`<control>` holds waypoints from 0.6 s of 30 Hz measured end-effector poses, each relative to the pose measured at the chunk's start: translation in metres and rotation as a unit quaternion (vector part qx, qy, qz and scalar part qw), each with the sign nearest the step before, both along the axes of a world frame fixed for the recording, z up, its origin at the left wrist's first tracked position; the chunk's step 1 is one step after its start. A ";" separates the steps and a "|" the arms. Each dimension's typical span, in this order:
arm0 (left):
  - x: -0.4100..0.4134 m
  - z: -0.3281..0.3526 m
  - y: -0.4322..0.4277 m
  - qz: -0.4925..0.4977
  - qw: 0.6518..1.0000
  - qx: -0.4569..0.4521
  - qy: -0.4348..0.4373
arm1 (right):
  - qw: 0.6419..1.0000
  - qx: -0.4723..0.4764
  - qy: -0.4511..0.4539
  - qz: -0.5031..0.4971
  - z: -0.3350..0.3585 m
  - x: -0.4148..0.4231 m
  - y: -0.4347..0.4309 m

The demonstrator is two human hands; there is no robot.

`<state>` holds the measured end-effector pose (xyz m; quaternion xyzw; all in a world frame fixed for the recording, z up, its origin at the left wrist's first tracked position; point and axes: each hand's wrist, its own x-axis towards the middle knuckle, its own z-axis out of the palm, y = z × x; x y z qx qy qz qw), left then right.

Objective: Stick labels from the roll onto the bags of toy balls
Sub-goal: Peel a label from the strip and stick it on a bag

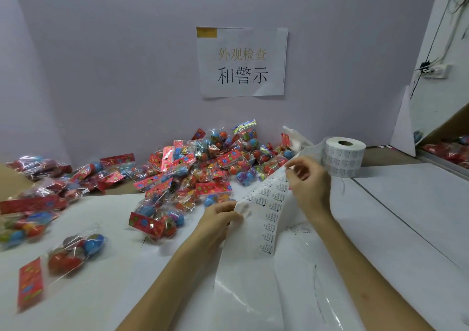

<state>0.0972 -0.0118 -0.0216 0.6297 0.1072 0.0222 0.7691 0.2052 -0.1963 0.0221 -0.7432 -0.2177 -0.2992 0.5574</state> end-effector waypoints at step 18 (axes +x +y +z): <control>-0.004 0.002 -0.001 -0.014 1.000 -0.005 -0.018 | 0.925 -0.365 -0.051 0.094 -0.026 -0.010 0.023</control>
